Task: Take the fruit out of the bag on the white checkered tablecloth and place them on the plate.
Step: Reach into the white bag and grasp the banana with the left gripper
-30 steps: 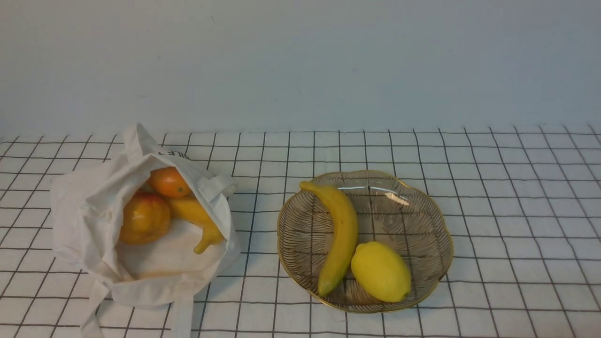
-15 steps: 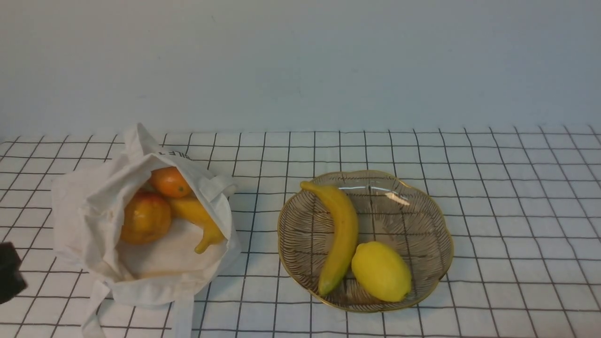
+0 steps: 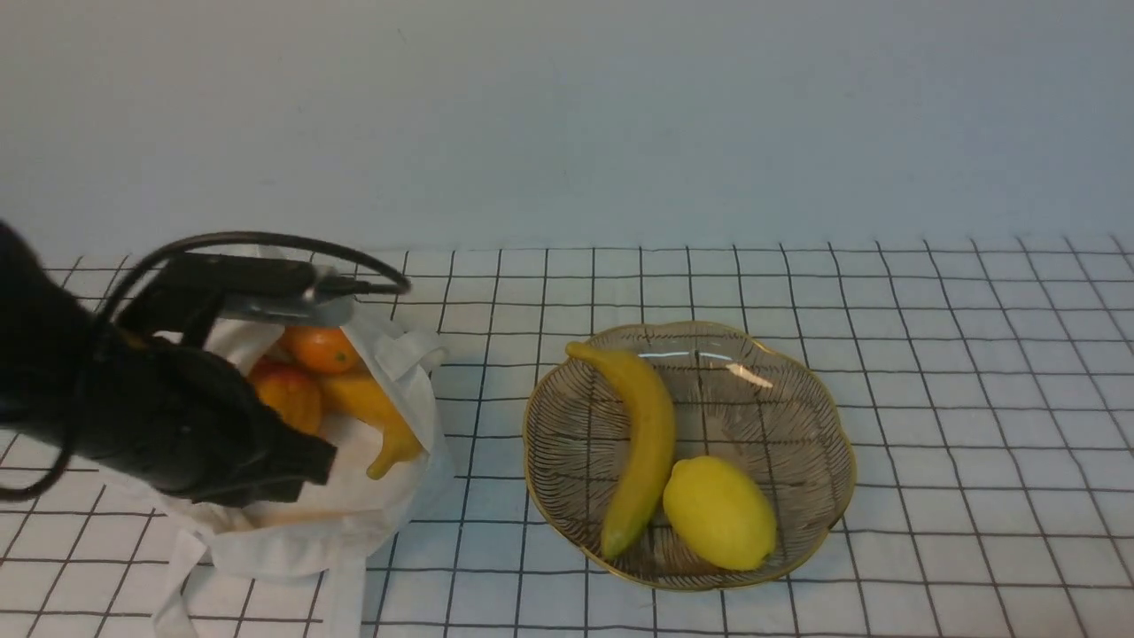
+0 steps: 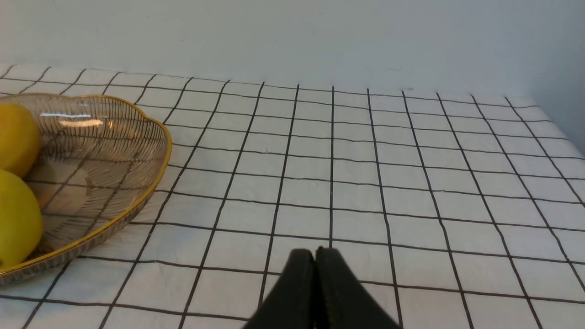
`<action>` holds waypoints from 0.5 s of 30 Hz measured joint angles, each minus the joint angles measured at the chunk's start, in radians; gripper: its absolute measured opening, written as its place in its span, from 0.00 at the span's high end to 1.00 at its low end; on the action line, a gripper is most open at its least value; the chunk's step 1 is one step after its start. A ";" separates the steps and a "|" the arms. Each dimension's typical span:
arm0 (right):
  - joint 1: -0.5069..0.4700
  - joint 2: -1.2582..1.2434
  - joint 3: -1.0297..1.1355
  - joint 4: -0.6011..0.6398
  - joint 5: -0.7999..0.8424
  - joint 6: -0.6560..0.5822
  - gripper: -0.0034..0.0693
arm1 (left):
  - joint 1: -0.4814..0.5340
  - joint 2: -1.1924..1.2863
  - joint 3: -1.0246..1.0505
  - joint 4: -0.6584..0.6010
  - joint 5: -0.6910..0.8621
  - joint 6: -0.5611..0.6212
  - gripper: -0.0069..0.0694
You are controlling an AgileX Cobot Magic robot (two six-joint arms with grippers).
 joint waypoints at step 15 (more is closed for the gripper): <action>0.000 0.000 0.000 0.000 0.000 0.000 0.97 | -0.107 0.341 -0.149 0.158 -0.195 0.000 0.58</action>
